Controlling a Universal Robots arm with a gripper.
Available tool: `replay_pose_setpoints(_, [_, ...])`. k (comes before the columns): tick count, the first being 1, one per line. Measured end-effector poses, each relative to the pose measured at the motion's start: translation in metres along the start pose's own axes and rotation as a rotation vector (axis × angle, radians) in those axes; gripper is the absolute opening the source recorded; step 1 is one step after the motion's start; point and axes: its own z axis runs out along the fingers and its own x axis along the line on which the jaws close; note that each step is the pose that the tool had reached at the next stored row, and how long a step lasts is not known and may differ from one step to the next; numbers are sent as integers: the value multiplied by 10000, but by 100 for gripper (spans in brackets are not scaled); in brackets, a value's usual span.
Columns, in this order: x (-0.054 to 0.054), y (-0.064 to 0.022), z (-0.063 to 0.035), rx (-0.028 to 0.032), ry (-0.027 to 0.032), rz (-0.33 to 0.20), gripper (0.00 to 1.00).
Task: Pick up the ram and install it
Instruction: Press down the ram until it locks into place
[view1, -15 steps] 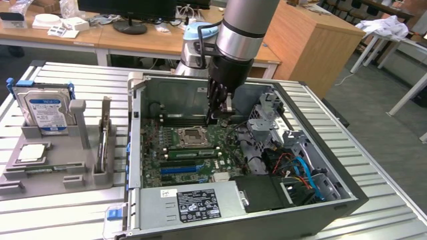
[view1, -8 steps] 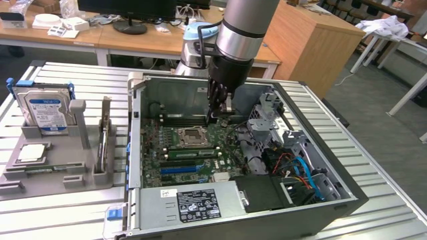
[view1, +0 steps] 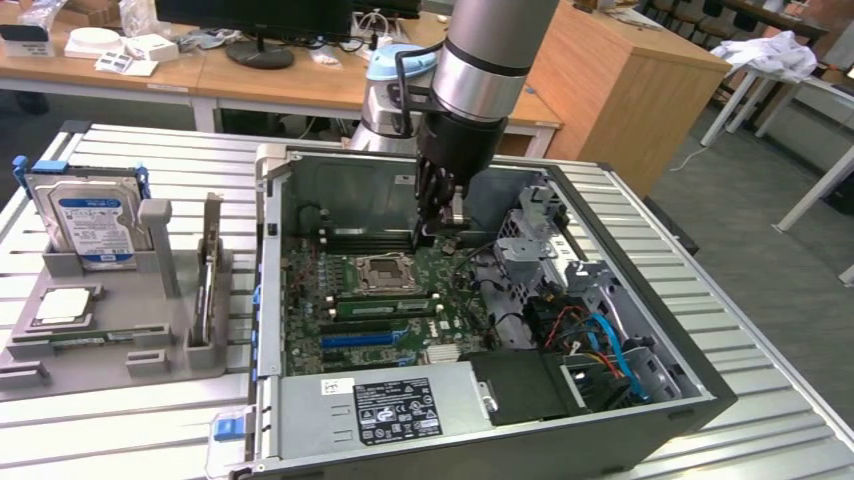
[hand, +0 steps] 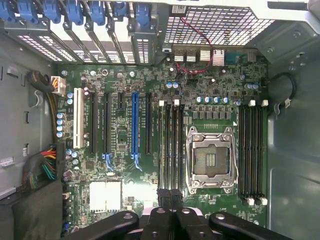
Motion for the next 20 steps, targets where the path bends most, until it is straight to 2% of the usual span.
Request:
replay_pose_setpoints(3, [0,-29,3,0,-9,1,11])
replay_pose_setpoints(14, [0,-221,13,0,-7,-1,11])
replay_pose_setpoints(20, [0,-278,16,0,-7,0,11])
